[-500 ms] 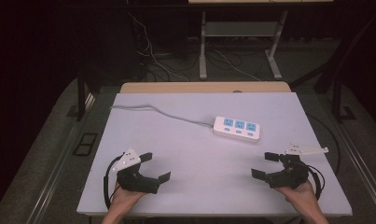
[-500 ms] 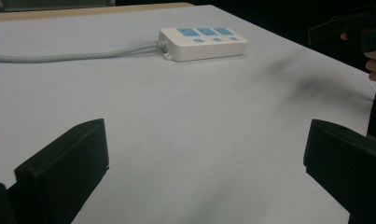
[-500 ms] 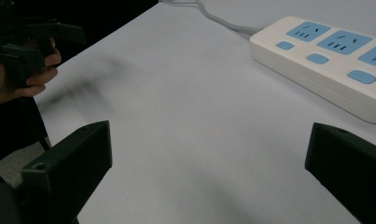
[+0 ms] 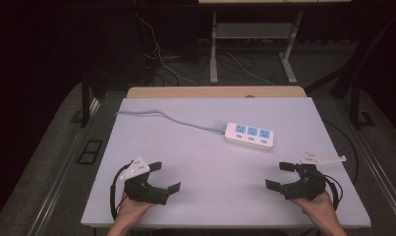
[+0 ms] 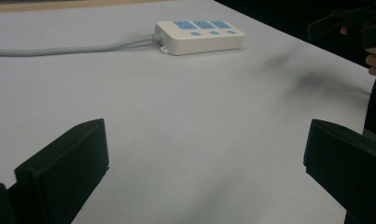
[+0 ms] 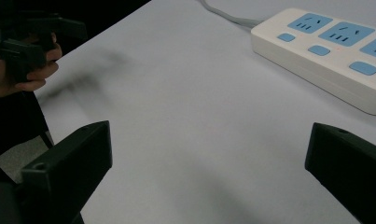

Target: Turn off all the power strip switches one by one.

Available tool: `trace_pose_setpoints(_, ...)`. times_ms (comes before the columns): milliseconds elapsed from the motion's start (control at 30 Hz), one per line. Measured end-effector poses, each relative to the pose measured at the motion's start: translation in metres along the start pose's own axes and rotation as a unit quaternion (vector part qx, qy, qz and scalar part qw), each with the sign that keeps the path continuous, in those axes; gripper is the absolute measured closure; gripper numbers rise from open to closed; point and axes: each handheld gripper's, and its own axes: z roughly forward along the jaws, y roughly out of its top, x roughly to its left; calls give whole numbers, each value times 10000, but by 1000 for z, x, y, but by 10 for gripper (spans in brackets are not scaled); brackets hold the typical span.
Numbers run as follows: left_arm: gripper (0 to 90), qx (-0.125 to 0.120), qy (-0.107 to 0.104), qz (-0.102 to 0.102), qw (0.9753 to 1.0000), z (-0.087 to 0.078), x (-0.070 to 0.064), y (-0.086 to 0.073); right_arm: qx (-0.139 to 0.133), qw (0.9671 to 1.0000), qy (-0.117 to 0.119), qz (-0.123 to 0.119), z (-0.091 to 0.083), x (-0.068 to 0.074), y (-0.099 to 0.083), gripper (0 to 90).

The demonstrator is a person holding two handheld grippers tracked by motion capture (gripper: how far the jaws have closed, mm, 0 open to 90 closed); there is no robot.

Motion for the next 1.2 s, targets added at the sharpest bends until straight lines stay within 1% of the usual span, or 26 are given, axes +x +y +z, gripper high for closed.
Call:
trace_pose_setpoints(500, 0, 70, -24, -35, 10000, 0, 0, -1, 175, 9998, 28, -25, 2, 2, -1, 4)
trace_pose_setpoints(600, 0, 71, -20, -50, 10000, 0, 0, -2, 260, 9996, -14, -62, 3, 2, 1, 4)
trace_pose_setpoints(667, 0, 81, -24, -54, 9999, 0, 1, -2, 268, 9996, -36, -84, 2, 3, 1, 4)
trace_pose_setpoints(767, 0, 115, -29, -46, 9999, 1, 1, -3, 275, 9996, -33, -31, 2, 2, 4, 4)
trace_pose_setpoints(800, 0, 120, -31, -49, 9999, 1, 0, -3, 329, 9994, -33, -35, 3, 2, 6, 4)
trace_pose_setpoints(1200, 0, 129, -6, -71, 9999, 1, 1, -4, 402, 9992, -6, -81, 5, -2, 23, 5)
